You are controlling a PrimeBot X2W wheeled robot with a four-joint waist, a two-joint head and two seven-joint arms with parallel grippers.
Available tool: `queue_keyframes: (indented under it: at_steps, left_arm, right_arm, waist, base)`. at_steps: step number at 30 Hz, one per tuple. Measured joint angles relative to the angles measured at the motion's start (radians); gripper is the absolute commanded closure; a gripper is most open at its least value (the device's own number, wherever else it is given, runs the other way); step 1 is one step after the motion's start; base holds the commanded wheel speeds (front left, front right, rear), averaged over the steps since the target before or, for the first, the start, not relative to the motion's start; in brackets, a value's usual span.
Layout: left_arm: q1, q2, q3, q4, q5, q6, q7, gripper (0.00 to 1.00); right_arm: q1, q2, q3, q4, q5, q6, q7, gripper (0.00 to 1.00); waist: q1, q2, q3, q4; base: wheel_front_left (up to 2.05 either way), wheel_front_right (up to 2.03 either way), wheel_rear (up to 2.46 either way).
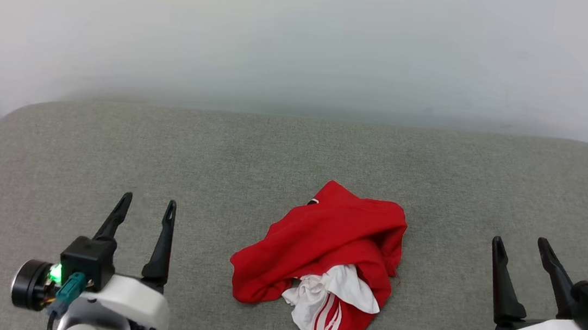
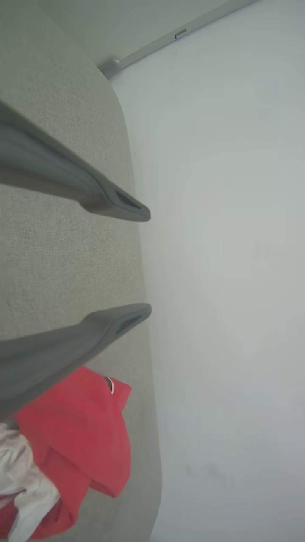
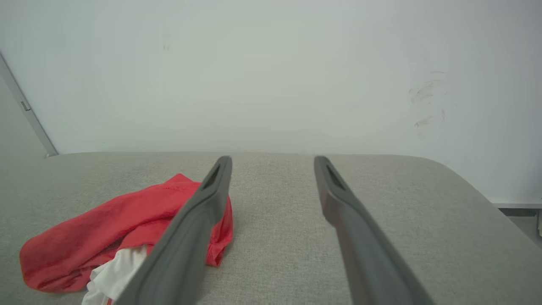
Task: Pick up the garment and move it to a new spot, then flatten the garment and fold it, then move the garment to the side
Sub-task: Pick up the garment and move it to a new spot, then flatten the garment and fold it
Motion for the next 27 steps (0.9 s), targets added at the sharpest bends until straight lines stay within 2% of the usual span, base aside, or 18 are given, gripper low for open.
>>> queue_keyframes:
  at_steps: [4, 11, 21, 27]
  left_arm:
    - [0.067, 0.018, 0.030, -0.014, 0.002, 0.003, -0.001, 0.00]
    - [0.128, 0.018, 0.044, -0.023, 0.004, 0.003, -0.001, 0.00]
    - [0.126, 0.008, 0.045, -0.008, -0.003, -0.008, -0.001, 0.00]
    - [0.054, 0.015, 0.007, 0.011, 0.010, -0.041, 0.042, 0.00]
  right_arm:
    - [0.017, 0.000, 0.012, -0.001, -0.003, 0.000, 0.007, 0.00]
    - [0.041, 0.000, 0.015, -0.004, -0.006, 0.000, 0.016, 0.00]
    - [0.040, 0.000, 0.019, -0.009, -0.002, 0.000, 0.017, 0.00]
    - [0.039, 0.000, 0.020, -0.009, -0.002, 0.000, 0.017, 0.00]
  waist:
    - [0.0000, 0.0000, -0.006, -0.004]
    - [0.0000, 0.0000, -0.013, -0.009]
    - [0.0000, 0.0000, -0.011, -0.001]
    - [0.0000, 0.0000, 0.002, 0.010]
  base:
    - [0.00, 0.00, 0.00]
    - [0.00, 0.00, 0.00]
    - [0.00, 0.00, 0.00]
    - [0.00, 0.00, 0.00]
